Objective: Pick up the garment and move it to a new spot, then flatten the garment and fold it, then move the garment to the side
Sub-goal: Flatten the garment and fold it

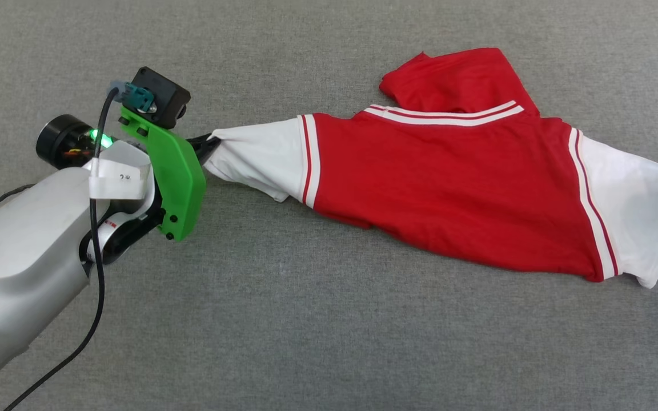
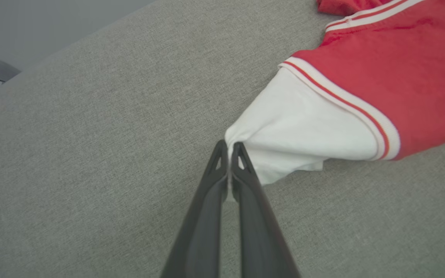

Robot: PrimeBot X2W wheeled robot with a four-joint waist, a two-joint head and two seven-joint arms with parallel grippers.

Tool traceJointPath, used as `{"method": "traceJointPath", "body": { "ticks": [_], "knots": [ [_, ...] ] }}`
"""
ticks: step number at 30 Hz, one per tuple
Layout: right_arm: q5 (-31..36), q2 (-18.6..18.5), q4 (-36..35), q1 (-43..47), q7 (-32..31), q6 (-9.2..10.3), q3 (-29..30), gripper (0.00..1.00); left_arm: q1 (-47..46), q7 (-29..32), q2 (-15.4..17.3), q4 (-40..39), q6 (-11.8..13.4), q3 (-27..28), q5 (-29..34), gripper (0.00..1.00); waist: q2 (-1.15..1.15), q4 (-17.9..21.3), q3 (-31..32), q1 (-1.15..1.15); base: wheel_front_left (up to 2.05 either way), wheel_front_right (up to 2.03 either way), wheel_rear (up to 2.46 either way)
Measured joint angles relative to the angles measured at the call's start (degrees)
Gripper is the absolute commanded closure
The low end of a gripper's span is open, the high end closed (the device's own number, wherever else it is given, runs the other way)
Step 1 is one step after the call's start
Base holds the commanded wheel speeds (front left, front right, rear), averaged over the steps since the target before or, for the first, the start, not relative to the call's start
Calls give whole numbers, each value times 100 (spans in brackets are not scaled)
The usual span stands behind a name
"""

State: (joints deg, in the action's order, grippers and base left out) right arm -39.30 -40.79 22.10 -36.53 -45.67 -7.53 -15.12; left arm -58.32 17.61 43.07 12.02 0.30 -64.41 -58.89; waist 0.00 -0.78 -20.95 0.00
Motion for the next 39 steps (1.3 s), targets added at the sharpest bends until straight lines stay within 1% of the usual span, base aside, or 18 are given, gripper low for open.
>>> {"method": "traceJointPath", "body": {
  "ticks": [2,6,11,12,13,14,16,17,18,19,23,29,31,35,39],
  "knots": [
    [-29,62,199,-140,-31,0,-11,0,-53,-4,-10,-31,2,21,11,100,0,-27,-88,0,0,0,0],
    [21,194,541,-232,-55,0,-247,0,-168,-42,-44,-81,21,36,46,100,0,-84,-265,0,0,0,0],
    [-90,207,828,-289,-40,8,-407,0,-229,-51,-131,-78,21,41,55,100,-1,-131,-418,0,0,0,0],
    [-136,201,844,-296,-34,8,-447,27,-228,-51,-134,-66,20,38,55,100,0,-129,-422,0,0,0,0],
    [-158,183,846,-307,51,8,-499,88,-228,-51,-135,-47,20,35,55,100,0,-123,-418,0,0,0,0],
    [-178,160,840,-319,196,8,-559,100,-227,-68,-138,-20,20,30,55,100,0,-117,-401,0,0,0,0],
    [-175,118,787,-319,548,8,-677,100,-220,-104,-158,37,8,8,55,100,0,-107,-346,0,0,0,0],
    [-131,81,720,-318,815,5,-771,100,-211,-177,-170,56,-29,7,54,100,0,-103,-304,0,0,0,0],
    [-130,73,656,-306,1217,1,-857,100,-176,-290,-189,71,-81,12,42,100,0,-96,-211,0,0,0,0],
    [-130,41,586,-285,1458,1,-895,100,-151,-360,-189,88,-90,10,52,100,0,-90,-146,0,0,0,0],
    [-199,-137,220,-258,2141,1,-910,100,-76,-636,-156,75,-86,44,93,100,0,-71,156,0,0,0,0],
    [-449,-342,-460,-197,2704,0,-675,100,-53,-1099,47,-292,87,250,297,100,0,-35,688,0,0,0,0],
    [-482,-415,-664,-160,2791,1,-560,100,-53,-1225,104,-466,112,322,336,100,0,-27,862,0,0,0,0],
    [-444,-464,-1011,-124,3059,1,-209,100,-126,-1377,187,-845,232,477,428,100,0,-16,1195,0,0,0,0],
    [-349,-414,-1293,-141,3140,1,71,100,-383,-1463,208,-1129,307,675,439,100,0,-14,1439,0,0,0,0]
  ]
}}
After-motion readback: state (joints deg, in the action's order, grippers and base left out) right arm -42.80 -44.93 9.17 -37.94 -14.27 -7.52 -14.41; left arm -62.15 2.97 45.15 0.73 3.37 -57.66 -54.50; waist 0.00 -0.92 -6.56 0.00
